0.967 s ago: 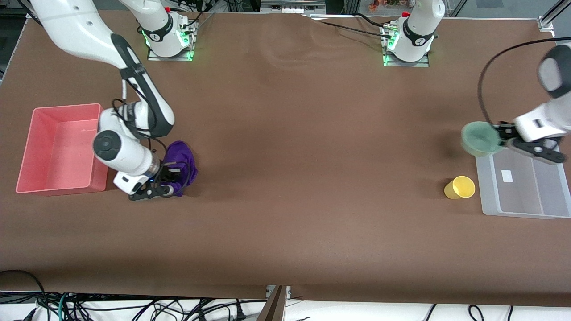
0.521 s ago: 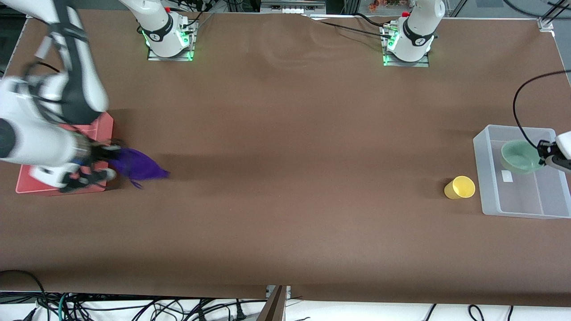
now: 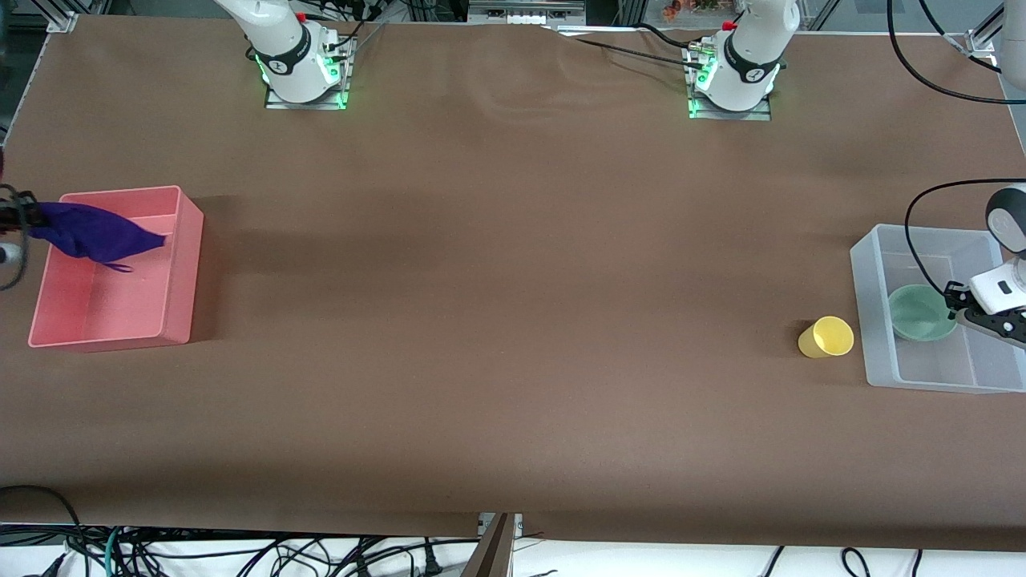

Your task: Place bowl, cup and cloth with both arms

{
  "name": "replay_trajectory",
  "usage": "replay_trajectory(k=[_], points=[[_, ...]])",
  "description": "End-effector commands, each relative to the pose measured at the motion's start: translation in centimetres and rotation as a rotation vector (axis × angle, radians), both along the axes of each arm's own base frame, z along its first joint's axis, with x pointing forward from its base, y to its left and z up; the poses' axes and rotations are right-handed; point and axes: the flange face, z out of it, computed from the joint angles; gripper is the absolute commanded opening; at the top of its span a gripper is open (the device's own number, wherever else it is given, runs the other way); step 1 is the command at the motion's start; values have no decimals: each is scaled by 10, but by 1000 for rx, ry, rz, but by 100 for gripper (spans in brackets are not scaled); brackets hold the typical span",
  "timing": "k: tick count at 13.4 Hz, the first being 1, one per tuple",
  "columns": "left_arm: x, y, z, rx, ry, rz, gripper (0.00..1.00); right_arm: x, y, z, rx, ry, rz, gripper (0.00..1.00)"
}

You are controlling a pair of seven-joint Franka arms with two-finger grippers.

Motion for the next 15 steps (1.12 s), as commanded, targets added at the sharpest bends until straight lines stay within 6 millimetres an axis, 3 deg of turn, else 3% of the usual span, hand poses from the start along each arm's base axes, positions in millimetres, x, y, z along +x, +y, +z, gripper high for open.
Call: replay_trajectory(k=[1, 2, 4, 5, 6, 7, 9, 11, 12, 13, 15], points=[[12, -16, 56, 12, -62, -37, 100, 3, -13, -31, -9, 10, 35, 0], [19, -33, 84, 12, -102, -57, 100, 3, -12, -44, -3, 16, 26, 0], [32, -73, 117, 2, -129, -122, 100, 2, -13, -64, 6, 12, 18, 0], [41, -100, 122, -12, -138, -164, 100, 0, -14, -67, 10, 15, 13, 15], [49, -128, 121, -29, -143, -198, 100, -1, -16, -72, 16, 21, 8, 87], [55, -147, 113, -60, -141, -204, 100, -3, -19, -73, 26, 21, -5, 100], [60, -167, 77, -148, -119, -138, 100, -4, -21, -65, 43, 2, -24, 100], [57, -180, 40, -221, -79, -34, 97, 3, -12, -31, 66, -80, -47, 100], [52, -183, 28, -243, -61, 41, 78, 8, -3, -10, 72, -132, -76, 100], [45, -185, 19, -254, -46, 129, 69, 14, 21, 11, 82, -173, -72, 100], [39, -185, 5, -261, -23, 223, 69, 20, 80, 41, 66, -212, -158, 100]])
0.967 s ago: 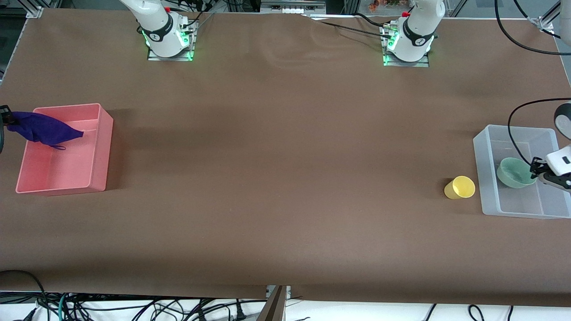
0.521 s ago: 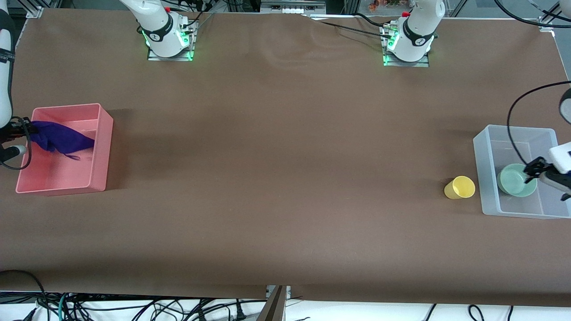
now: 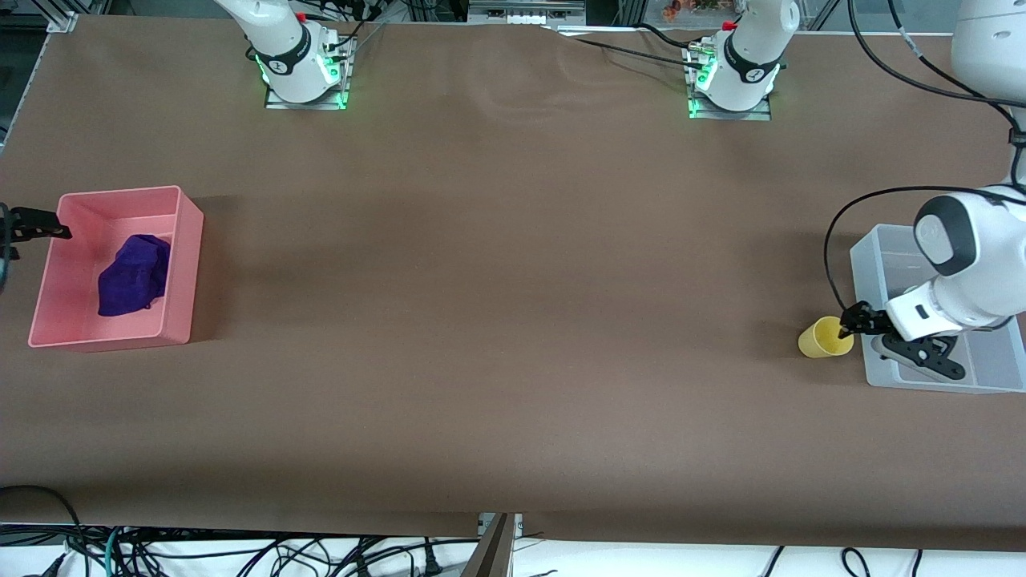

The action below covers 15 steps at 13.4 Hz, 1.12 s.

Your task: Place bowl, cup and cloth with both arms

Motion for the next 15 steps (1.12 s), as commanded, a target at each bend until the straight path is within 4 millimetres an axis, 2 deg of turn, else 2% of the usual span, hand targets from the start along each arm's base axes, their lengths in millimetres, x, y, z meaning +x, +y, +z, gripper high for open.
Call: replay_trajectory(k=[1, 2, 4, 5, 6, 7, 9, 11, 13, 15], points=[[-9, -2, -7, -23, 22, 95, 69, 1, 80, 42, -15, -42, -188, 100], [-10, -1, -12, -25, 31, 101, 69, 3, 105, 45, -25, -38, -263, 100], [-14, 1, -28, -29, 56, 124, 59, 8, 125, 55, -19, -72, -274, 100], [-16, 1, -35, -32, 69, 128, 46, 10, 129, 72, -15, -109, -271, 100], [-18, 5, -37, -32, 72, 134, 19, 10, 130, 93, -12, -152, -276, 100], [-18, 6, -36, -31, 70, 133, 0, 9, 130, 105, -7, -187, -275, 100], [-14, 8, -25, -26, 51, 134, 0, -3, 130, 128, -4, -234, -280, 100], [-10, 10, -9, -19, 24, 136, 0, -14, 134, 130, -30, -195, -260, 100], [-9, 10, 24, -14, 14, 132, 0, -23, 157, 132, -95, -135, -215, 100], [-4, 14, 74, -24, 102, 121, 0, -29, 161, 139, -74, -137, -246, 100]])
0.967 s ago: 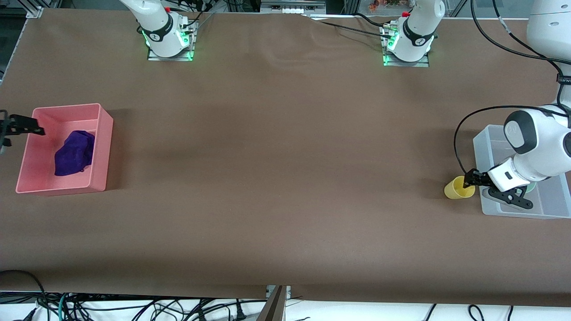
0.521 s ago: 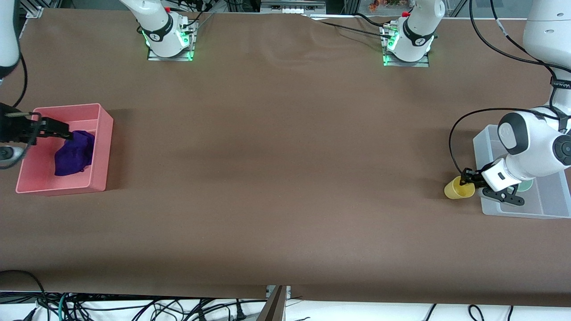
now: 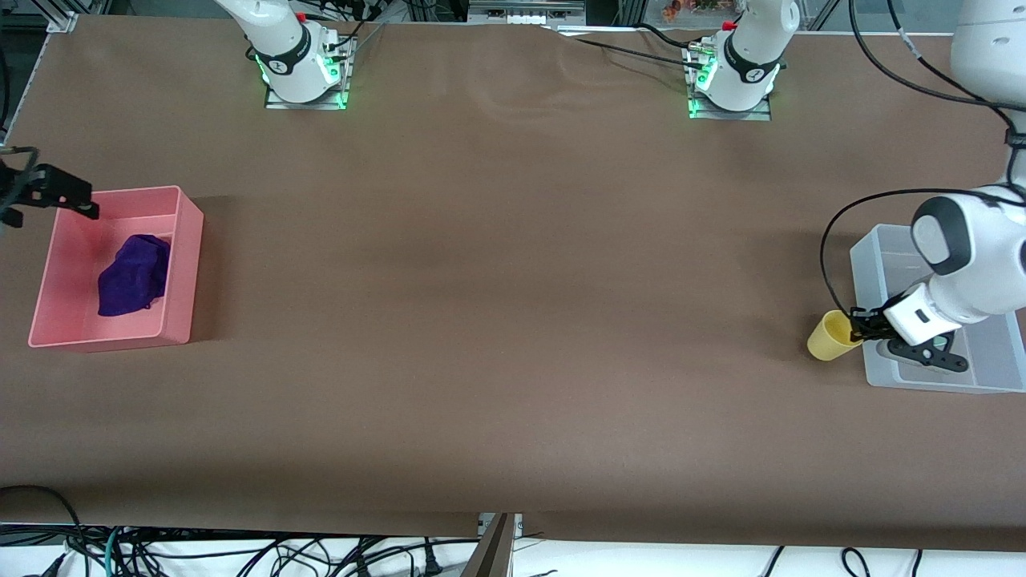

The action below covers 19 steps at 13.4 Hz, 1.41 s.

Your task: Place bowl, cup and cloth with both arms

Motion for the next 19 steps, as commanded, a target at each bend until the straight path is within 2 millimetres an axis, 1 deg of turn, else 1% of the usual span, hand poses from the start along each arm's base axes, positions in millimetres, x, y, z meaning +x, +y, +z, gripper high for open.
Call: replay_trajectory(k=[1, 3, 4, 5, 6, 7, 8, 9, 10, 11, 12, 13, 14, 15, 16, 17, 18, 19], points=[[-1, 13, 75, -29, 110, 13, 0, -13, 5, 6, 2, 11, -32, 100], [-16, 51, 105, 9, 192, 32, 0, -13, 6, 7, 0, 9, -49, 100], [-19, 61, 109, 65, 205, -24, 0, -12, 6, 6, -1, 10, -52, 100], [-21, 79, 109, 134, 210, -88, 0, -9, 5, 4, -2, 14, -48, 100], [-16, 94, 113, 212, 156, -143, 0, -7, 5, 0, -3, 31, -42, 100], [-13, 107, 110, 252, 118, -166, 0, -4, 6, 2, -7, 25, -39, 100], [-14, 122, 91, 264, 112, -159, 0, -3, 6, 3, -7, 22, -38, 100], [-14, 131, 72, 268, 108, -155, 0, -3, 6, 2, -9, 22, -38, 100], [-16, 134, 53, 268, 104, -160, 0, -2, 5, 2, -9, 20, -39, 100], [-22, 143, 36, 271, 108, -153, 0, -2, 5, 3, -9, 19, -39, 100], [-27, 147, 19, 266, 122, -152, 0, -2, 5, 3, -11, 17, -39, 100], [-32, 147, 7, 258, 139, -150, 0, -2, 5, 2, -11, 19, -39, 100], [-33, 147, 2, 256, 141, -151, 0, -2, 5, 2, -10, 19, -37, 100], [-32, 147, -1, 255, 141, -151, 17, -1, 5, 3, -11, 16, -37, 100], [-32, 146, -1, 254, 139, -152, 76, -1, 6, 2, -10, 16, -36, 100], [-32, 147, 1, 254, 137, -148, 100, -1, 5, 2, -10, 17, -37, 100], [-31, 145, 7, 257, 131, -150, 100, -1, 5, 2, -10, 17, -37, 100], [-30, 146, 18, 258, 120, -140, 100, -1, 5, 2, -10, 17, -37, 100]])
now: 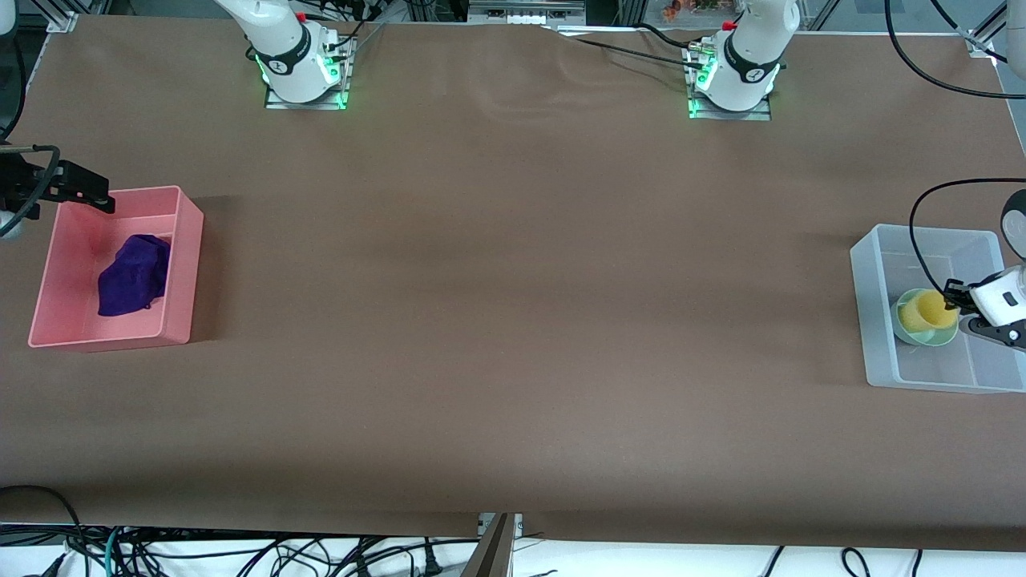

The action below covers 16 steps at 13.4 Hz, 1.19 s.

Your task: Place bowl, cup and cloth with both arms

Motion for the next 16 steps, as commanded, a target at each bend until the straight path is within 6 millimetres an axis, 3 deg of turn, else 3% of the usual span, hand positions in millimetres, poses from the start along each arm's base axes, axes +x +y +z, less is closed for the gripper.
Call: replay_trajectory(k=[1, 3, 6, 10, 13, 16], points=[[0, -4, 45, 20, -42, -8, 100, 1, -1, 4, -9, -3, -2, 100], [0, -22, 89, -47, -84, 43, 100, 1, -1, 3, -9, -1, -2, 100], [-1, -76, 139, -202, -118, 158, 100, 1, -2, 4, -8, -3, -4, 100], [-11, -194, 209, -196, -87, 304, 100, 1, -2, 3, -6, -1, -5, 100], [-30, -276, 250, -185, -80, 357, 100, 2, -4, 2, -3, 0, -11, 100], [-46, -327, 283, -194, -126, 331, 100, 1, -5, 2, -1, 1, -15, 100]])
